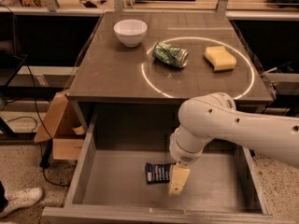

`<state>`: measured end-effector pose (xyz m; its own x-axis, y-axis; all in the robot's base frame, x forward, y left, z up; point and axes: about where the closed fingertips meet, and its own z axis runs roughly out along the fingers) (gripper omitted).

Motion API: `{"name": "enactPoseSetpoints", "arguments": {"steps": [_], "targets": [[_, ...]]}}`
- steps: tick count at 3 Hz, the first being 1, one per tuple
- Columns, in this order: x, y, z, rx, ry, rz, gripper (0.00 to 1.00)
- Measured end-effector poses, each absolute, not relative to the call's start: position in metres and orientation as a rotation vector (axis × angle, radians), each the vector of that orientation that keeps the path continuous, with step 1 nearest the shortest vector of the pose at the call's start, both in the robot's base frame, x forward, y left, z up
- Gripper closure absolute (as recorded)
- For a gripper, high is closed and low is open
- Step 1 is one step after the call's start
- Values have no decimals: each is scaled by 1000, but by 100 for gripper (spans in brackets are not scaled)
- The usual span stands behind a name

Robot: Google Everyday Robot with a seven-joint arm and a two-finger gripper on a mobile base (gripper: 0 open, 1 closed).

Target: Pick rxbar blueberry from top drawer and place on counter

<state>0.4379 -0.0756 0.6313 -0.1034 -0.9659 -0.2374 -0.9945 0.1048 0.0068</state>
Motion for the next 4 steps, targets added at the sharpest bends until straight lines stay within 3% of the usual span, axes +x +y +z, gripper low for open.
{"name": "enactPoseSetpoints", "arguments": {"steps": [3,4], "targets": [[414,-32,605,-2056,2133,383,0],[414,-32,605,-2056,2133,383,17]]}}
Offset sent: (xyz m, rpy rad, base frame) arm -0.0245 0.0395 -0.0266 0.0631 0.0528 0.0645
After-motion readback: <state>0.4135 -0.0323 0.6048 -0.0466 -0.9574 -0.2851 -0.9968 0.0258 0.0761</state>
